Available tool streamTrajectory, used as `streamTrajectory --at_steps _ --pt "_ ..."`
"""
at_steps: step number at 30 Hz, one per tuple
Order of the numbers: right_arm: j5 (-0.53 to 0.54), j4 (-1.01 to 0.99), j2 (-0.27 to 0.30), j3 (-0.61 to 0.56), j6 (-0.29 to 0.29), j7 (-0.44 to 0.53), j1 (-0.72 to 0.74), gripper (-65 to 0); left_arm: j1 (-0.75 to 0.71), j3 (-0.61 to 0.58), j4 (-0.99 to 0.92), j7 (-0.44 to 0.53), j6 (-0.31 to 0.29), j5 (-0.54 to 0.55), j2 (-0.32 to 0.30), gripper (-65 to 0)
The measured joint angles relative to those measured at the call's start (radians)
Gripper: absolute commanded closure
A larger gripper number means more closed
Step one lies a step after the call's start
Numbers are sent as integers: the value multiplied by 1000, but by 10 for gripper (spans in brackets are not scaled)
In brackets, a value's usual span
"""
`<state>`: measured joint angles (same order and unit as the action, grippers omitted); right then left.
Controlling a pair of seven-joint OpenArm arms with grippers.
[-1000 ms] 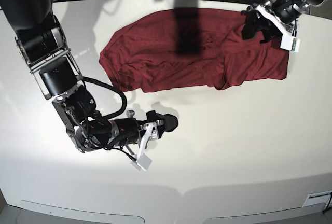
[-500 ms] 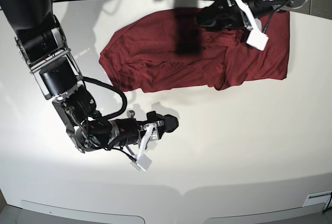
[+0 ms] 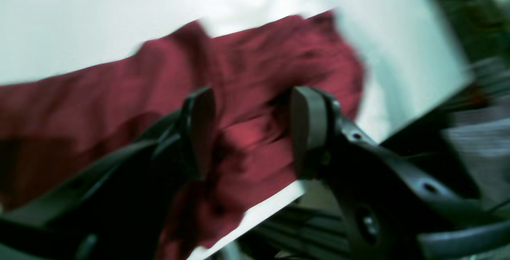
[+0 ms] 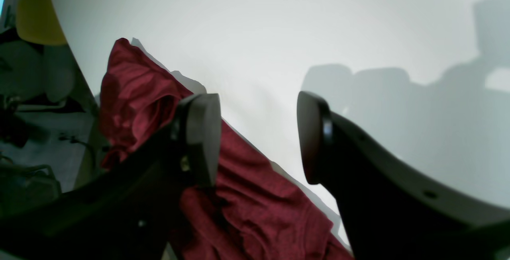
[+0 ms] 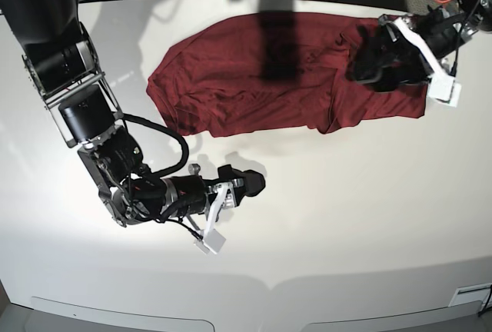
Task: Fold the T-shirt properly
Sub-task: 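Regrasp the folded end with the left gripper and press it flat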
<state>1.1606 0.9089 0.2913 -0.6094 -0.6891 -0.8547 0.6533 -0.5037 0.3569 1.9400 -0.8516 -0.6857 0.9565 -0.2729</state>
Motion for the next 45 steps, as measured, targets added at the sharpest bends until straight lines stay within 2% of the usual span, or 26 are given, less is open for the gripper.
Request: streamTrajectory --at_steps 4,6,7,10,15,19,22,25,29,33,36,39,43,45 --pt "0 0 0 0 0 8 0 -310 -11 16 0 181 -2 -136 3 -290" --pt "1 0 0 0 0 8 0 -310 -11 16 0 226 -2 -230 18 -290" --pt "1 0 0 0 0 8 0 -310 -11 17 -7 232 3 -284 37 -290" --pt "-1 0 0 0 0 7 -3 -310 -11 16 -74 257 -1 -357 112 -290" --pt "0 0 0 0 0 9 -5 -310 8 17 -253 398 -3 -493 224 -290" --pt "0 0 0 0 0 9 -5 -310 50 16 -338 403 -6 -513 267 -290" --pt "0 0 0 0 0 9 -5 -310 52 2 -344 347 -6 -434 280 -290" --pt "1 0 0 0 0 9 -5 -310 32 -36 -345 304 -5 -357 282 -290" --pt "0 0 0 0 0 10 -5 -310 23 -89 -338 244 -6 -349 285 -290" --pt "1 0 0 0 0 16 -5 -310 -10 -104 -315 239 -14 -351 287 -290" --pt "0 0 0 0 0 15 -5 -310 -11 -104 -280 286 -14 -441 268 -290" --pt "0 0 -1 0 0 15 -5 -310 0 -103 -270 362 -6 -527 222 -290" --pt "1 0 0 0 0 13 -9 -310 19 -106 -269 407 114 -593 156 -290" --pt "0 0 1 0 0 12 -17 -310 22 -107 -269 412 137 -588 111 -290"
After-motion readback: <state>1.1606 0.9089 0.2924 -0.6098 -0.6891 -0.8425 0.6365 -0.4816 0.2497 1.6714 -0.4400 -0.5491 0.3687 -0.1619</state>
